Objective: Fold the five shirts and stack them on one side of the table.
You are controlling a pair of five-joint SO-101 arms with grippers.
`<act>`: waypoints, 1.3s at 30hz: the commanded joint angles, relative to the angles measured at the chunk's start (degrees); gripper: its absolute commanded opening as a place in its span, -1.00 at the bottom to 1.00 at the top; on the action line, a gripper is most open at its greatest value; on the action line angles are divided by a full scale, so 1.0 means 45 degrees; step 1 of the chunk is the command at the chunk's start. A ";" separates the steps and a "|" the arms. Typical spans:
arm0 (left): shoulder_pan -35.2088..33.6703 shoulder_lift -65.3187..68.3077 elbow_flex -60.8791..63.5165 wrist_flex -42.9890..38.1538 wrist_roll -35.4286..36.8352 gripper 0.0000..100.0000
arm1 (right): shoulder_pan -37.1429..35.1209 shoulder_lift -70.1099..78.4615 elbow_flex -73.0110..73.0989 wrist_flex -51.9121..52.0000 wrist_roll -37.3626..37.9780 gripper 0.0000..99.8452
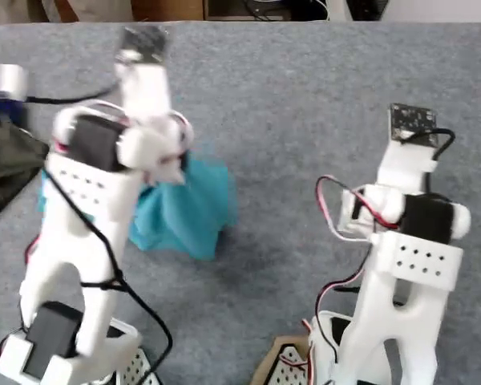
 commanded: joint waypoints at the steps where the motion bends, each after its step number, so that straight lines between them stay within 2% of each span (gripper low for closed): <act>1: 0.0879 -0.0596 0.1426 0.0098 -0.0059 -0.96 | 0.1358 -0.0068 -0.0654 0.0430 0.1719 -0.65; 11: 0.0840 -0.0615 0.4552 0.0098 -0.0078 -0.95 | 0.4816 -0.0068 -0.0654 0.1192 0.8596 -0.65; 13: 0.0821 -0.0615 0.4630 0.0098 0.0000 -0.87 | 0.5304 -0.0068 -0.0654 0.1192 1.0002 -0.65; 16: 0.0801 -0.0635 0.4689 0.0098 0.0098 -0.67 | 0.5968 -0.0068 -0.0654 0.1192 1.1096 -0.65; 20: 0.0000 -0.0635 0.4532 0.0098 0.1368 -0.46 | 0.6613 -0.0068 -0.0654 0.1250 1.1858 -0.65; 24: -0.1485 -0.0635 0.4317 0.0117 0.1407 -0.43 | 0.6652 -0.0088 -0.0654 0.1602 1.2484 -0.65; 26: -0.2637 -0.0635 0.4161 0.0117 0.0840 -0.42 | 0.6632 -0.0283 -0.0654 0.1602 1.2718 -0.65; 29: -0.4669 -0.0635 0.3790 0.0117 -0.0977 -0.42 | 0.5968 -0.0869 -0.0596 0.1602 1.2698 -0.65; 32: -0.6701 -0.0615 0.3028 0.0117 -0.2247 -0.42 | 0.4601 -0.1397 -0.0576 0.1621 1.2347 -0.65; 36: -0.9104 -0.0537 0.2305 0.0117 -0.3087 -0.43 | 0.1748 -0.1495 -0.0576 0.1621 1.0530 -0.65; 39: -1.0432 -0.0459 0.2559 0.0098 -0.3575 -0.43 | -0.1026 -0.1201 -0.0615 0.1543 0.8811 -0.65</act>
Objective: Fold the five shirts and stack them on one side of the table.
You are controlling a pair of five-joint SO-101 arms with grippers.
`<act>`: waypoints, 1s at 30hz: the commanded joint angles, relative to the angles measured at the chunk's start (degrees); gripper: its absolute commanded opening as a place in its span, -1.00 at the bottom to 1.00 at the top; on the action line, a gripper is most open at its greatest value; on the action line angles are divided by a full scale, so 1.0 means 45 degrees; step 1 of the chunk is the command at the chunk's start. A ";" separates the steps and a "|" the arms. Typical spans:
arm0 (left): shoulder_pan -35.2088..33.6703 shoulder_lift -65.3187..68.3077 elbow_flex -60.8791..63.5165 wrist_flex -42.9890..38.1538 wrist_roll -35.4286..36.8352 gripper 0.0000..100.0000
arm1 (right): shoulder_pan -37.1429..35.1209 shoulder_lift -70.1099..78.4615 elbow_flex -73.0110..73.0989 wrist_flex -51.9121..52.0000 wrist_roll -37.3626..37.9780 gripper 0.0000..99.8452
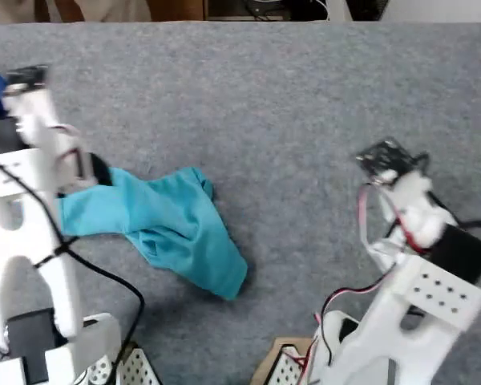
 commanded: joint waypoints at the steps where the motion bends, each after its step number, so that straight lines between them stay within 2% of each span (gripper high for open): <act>1: -0.1582 -0.0322 -0.0215 0.0039 -0.0527 -0.43 | -0.3585 0.0303 -0.0635 0.0078 -0.2012 -0.65; 6: -0.2813 -0.0322 0.1621 -0.1856 -0.0449 -0.43 | -0.7805 0.2374 -0.0733 -0.1211 -0.4317 -0.65; 11: -0.3263 -0.0342 0.3556 -0.3009 -0.0488 -0.43 | -1.0403 0.5245 -0.1827 -0.1582 -0.4943 -0.65; 14: -0.3184 -0.0342 0.4376 -0.3673 -0.0371 -0.43 | -1.1399 0.6750 -0.2354 -0.1582 -0.4923 -0.65; 20: -0.3145 -0.0342 0.5744 -0.5783 0.1446 -0.43 | -1.3333 0.8586 -0.2745 -0.1641 -0.4904 -0.65; 25: -0.2168 -0.0342 0.6603 -0.6662 0.1836 -0.44 | -1.4330 0.9465 -0.2667 -0.2383 -0.4884 -0.65; 30: -0.1309 -0.0342 0.7248 -0.7951 0.2833 -0.72 | -1.4310 1.0911 -0.2667 -0.3399 -0.4884 -0.65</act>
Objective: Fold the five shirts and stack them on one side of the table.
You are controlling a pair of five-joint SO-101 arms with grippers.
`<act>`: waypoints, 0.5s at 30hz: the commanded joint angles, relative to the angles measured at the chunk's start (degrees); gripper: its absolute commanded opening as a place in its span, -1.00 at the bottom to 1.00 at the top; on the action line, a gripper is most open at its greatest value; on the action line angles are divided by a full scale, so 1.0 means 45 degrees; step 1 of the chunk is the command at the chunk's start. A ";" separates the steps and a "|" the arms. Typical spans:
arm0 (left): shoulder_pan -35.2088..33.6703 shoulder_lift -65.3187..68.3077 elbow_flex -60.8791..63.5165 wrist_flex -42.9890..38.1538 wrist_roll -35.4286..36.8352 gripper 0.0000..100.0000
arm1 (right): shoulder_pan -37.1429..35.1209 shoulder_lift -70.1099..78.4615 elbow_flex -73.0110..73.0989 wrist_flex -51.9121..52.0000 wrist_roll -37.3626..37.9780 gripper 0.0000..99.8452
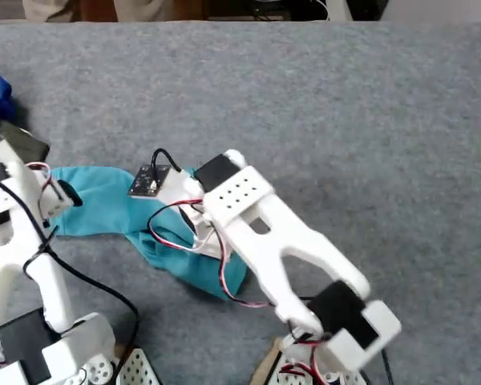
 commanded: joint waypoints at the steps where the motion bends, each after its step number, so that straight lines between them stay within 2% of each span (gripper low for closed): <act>1: 0.0703 -0.0342 0.0195 -0.1016 0.0391 -0.78 | -0.0147 0.0928 -0.0498 -0.0742 -0.0078 -0.65; 5: 0.0899 -0.0342 0.0254 -0.1993 0.0391 -0.97 | -0.0147 0.2217 -0.0576 -0.1074 -0.0098 -0.65; 7: 0.0860 -0.0381 0.0176 -0.2129 0.0391 -0.96 | -0.0147 0.2569 -0.0596 -0.1094 -0.0098 -0.71; 10: 0.0821 -0.0459 0.0098 -0.2149 0.0391 -0.96 | -0.0147 0.2667 -0.0596 -0.1094 -0.0098 -0.90; 15: 0.0508 -0.0479 -0.0410 -0.2071 0.0371 -0.96 | -0.0127 0.2667 -0.1143 -0.0879 -0.0195 -0.93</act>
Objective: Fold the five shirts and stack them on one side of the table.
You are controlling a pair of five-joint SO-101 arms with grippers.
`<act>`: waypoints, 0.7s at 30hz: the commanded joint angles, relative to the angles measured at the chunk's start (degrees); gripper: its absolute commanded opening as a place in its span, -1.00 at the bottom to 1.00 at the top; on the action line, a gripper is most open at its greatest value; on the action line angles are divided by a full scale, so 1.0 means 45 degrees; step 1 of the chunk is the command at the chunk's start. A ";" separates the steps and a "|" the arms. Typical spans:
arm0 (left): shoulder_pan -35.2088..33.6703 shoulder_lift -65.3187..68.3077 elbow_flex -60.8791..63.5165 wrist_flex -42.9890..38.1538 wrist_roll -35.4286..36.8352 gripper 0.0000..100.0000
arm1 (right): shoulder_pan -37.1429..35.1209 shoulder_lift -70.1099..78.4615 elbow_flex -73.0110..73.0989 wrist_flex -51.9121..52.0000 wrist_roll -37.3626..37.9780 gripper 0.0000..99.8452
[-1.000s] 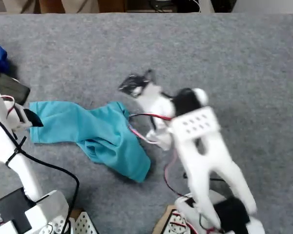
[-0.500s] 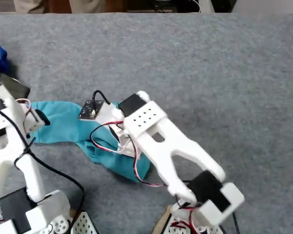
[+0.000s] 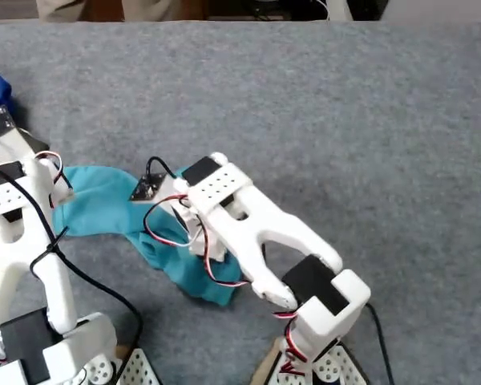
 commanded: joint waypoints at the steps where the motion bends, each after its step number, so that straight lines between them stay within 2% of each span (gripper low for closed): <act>1: -0.0352 -0.0479 -0.0899 -0.0020 0.0078 -0.96 | -0.0127 0.0010 -0.0908 0.0254 -0.0117 -0.93; 6: -0.1231 -0.0459 -0.2911 0.1250 0.0078 -0.96 | 0.0283 -0.0010 -0.2354 0.1250 -0.0117 -0.93; 14: -0.2540 -0.0459 -0.6545 0.3048 0.0059 -0.96 | 0.2882 -0.0010 -0.6535 0.3282 -0.0020 -0.93; 21: -0.2579 -0.0361 -0.7678 0.4630 -0.0781 -0.96 | 0.4562 -0.0127 -1.0227 0.4024 0.1094 -0.93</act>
